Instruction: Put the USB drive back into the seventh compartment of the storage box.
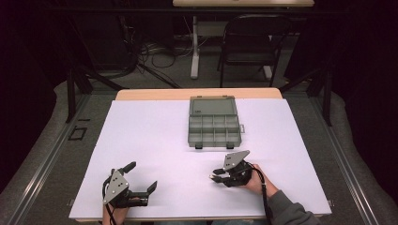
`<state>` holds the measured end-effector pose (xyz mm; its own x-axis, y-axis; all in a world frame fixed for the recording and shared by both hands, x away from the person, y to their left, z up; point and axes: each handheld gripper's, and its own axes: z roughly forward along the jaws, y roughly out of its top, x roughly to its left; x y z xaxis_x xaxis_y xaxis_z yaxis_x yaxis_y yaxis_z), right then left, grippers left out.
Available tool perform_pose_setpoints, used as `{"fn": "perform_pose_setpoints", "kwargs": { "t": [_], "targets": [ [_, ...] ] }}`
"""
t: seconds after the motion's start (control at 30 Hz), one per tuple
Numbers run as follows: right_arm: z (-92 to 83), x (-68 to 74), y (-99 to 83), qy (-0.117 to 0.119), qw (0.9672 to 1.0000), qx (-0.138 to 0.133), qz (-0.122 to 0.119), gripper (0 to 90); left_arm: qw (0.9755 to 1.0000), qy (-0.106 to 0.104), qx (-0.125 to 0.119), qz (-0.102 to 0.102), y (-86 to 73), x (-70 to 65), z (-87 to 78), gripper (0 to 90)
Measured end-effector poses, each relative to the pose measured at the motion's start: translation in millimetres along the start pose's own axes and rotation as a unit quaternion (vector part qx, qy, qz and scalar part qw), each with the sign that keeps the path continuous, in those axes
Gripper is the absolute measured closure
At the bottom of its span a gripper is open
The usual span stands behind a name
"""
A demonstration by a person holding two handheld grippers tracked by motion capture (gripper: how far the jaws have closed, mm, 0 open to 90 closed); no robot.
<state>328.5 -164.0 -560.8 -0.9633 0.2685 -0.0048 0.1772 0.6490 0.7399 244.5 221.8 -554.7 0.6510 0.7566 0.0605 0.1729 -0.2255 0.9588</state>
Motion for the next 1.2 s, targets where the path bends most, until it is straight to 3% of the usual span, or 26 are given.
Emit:
{"fn": "perform_pose_setpoints", "kwargs": {
  "t": [0.43,1.2],
  "targets": [
    [2.3,0.2,-1.2,-0.003,1.0,0.001,0.0,78.6,1.0,0.0,0.0,0.0,0.1,-0.1,-0.1,0.2],
    [-10.2,1.7,2.5,-0.009,0.9996,-0.025,0.011,79.4,1.0,-0.001,-0.002,0.002,0.4,-0.3,-0.7,0.2]
  ]
}}
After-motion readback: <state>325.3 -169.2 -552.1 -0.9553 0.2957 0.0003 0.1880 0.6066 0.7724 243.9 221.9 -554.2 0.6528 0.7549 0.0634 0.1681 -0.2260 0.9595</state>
